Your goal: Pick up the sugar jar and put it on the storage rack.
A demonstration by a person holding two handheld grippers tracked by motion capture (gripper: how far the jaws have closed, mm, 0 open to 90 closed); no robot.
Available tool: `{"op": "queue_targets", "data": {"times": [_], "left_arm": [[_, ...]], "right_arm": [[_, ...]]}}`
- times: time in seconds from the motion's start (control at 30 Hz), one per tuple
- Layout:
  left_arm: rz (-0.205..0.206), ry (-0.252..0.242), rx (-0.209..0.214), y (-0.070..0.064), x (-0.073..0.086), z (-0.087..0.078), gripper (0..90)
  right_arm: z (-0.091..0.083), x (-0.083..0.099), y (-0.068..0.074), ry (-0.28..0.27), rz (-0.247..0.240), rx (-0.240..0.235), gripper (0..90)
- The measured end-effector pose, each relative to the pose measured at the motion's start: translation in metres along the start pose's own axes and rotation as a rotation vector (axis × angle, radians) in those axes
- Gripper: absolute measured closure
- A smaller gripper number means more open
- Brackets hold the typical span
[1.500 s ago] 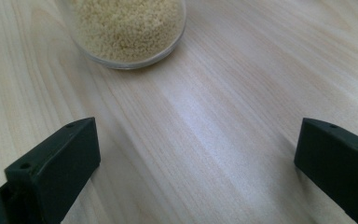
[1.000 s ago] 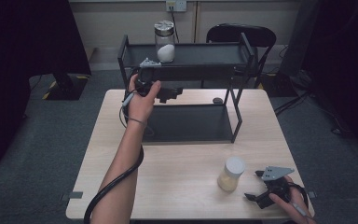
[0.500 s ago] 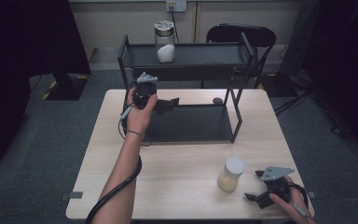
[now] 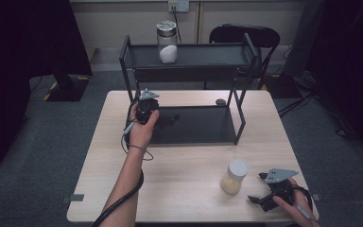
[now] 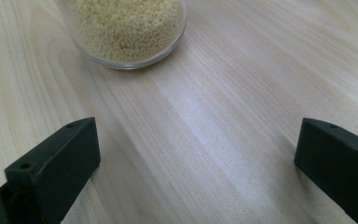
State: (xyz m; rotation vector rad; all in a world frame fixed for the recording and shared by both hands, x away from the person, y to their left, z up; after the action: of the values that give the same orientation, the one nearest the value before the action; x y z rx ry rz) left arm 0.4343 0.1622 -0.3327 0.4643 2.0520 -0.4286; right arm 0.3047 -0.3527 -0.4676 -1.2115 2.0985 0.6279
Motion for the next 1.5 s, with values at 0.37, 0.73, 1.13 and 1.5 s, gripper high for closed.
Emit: {"op": "queue_targets", "data": {"times": [0.37, 0.73, 1.13, 1.5], "left_arm": [[0.016, 0.023, 0.011, 0.000, 0.027, 0.009, 1.4], [0.000, 0.042, 0.020, 0.002, 0.051, 0.014, 1.4], [-0.019, 0.067, 0.022, 0.003, 0.075, 0.018, 1.4], [-0.020, 0.094, 0.011, 0.006, 0.098, 0.018, 1.5]], "right_arm": [[0.000, 0.000, 0.000, 0.000, 0.000, 0.000, 0.0], [0.000, 0.000, 0.000, 0.000, 0.000, 0.000, 0.0], [0.000, 0.000, 0.000, 0.000, -0.001, 0.000, 0.0], [0.000, 0.000, 0.000, 0.000, 0.000, 0.000, 0.0]]}}
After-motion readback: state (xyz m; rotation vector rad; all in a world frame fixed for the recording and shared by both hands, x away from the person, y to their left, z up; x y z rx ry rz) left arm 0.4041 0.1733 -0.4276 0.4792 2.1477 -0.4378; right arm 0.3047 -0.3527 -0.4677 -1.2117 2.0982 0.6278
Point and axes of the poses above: each handheld gripper's, and its own axes: z roughly forward along the jaws, x roughly out of its underside, y roughly to its left, the point moved 8 cm from there along z, roughly forward along the jaws, and after that the axes turned 9 degrees about -x, right-handed, at the moved point
